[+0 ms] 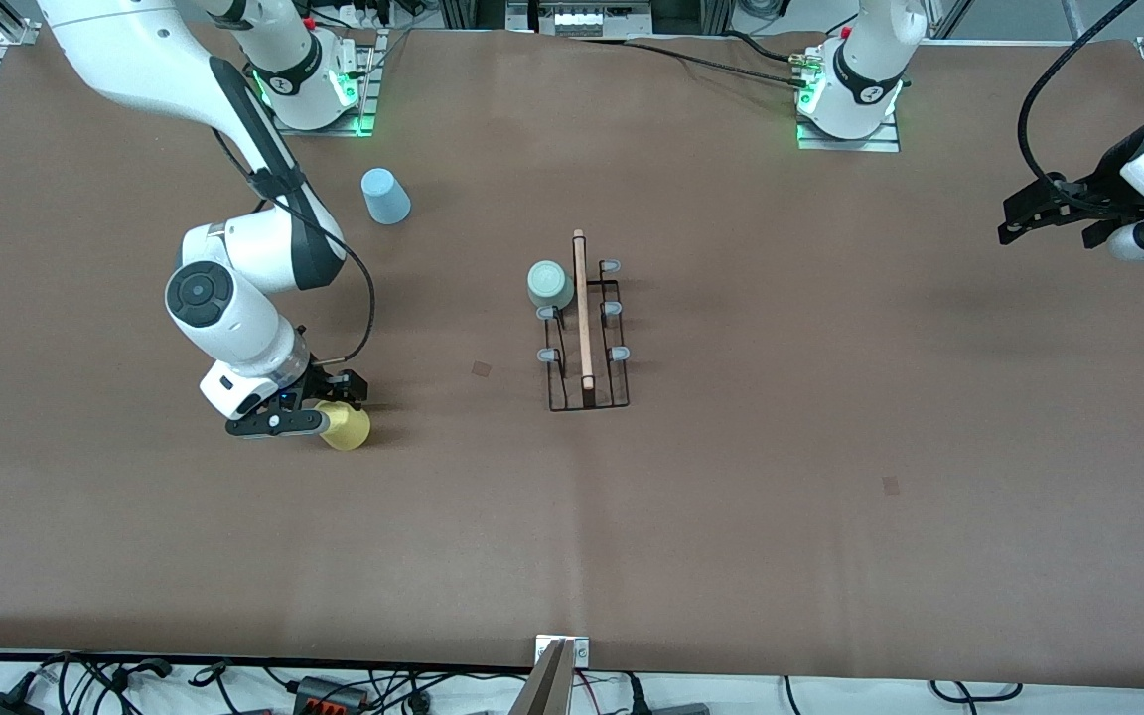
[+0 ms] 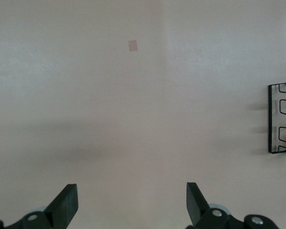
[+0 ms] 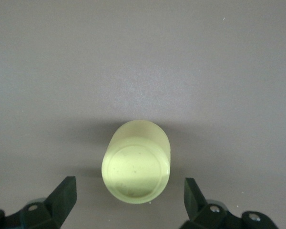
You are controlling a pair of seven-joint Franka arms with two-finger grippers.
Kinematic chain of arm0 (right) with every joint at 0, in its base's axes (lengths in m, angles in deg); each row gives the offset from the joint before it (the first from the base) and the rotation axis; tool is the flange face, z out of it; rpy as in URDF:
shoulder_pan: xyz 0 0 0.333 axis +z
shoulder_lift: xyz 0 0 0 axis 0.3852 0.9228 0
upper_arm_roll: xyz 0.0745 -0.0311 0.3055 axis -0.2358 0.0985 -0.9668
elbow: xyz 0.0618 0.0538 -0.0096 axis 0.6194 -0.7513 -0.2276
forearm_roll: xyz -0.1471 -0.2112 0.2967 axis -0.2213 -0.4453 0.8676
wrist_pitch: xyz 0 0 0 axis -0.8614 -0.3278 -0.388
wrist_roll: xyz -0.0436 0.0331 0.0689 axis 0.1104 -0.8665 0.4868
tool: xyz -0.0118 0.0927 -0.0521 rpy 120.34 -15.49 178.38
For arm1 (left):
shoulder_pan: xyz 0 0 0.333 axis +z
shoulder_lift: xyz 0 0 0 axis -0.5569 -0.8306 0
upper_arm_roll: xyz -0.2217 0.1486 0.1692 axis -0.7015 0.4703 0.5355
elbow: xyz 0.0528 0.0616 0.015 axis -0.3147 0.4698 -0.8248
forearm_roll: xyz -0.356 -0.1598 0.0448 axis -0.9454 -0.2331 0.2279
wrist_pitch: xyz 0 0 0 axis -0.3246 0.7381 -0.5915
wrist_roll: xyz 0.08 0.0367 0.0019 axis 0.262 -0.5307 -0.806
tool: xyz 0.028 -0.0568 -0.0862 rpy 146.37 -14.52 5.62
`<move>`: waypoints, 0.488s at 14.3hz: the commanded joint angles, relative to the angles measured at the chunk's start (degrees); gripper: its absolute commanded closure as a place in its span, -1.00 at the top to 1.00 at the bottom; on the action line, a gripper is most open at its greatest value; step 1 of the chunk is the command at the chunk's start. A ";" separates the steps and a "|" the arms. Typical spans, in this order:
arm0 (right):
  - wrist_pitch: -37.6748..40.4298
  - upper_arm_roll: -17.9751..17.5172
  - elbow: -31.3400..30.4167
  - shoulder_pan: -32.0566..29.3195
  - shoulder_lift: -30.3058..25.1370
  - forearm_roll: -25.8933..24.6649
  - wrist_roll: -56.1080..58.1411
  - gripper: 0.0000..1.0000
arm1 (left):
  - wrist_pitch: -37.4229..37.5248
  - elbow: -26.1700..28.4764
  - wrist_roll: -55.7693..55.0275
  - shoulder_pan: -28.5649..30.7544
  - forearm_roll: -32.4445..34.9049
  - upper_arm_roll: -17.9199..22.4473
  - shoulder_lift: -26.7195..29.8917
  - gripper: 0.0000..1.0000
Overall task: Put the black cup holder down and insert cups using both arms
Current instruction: 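Grasp the yellow cup with the right gripper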
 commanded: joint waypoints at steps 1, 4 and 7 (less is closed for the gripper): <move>-2.26 0.66 -0.59 0.30 0.72 -0.81 0.17 1.00 | 1.31 -1.67 0.12 0.25 0.52 -0.20 -0.82 1.00; -4.28 0.66 -0.59 0.12 1.60 -0.64 0.17 1.00 | 1.14 -3.32 0.21 0.16 0.87 -0.20 -1.96 1.00; -5.69 0.75 -0.59 -0.05 2.30 -0.55 0.87 0.43 | 1.40 -6.50 0.65 0.16 0.87 -0.20 -4.60 1.00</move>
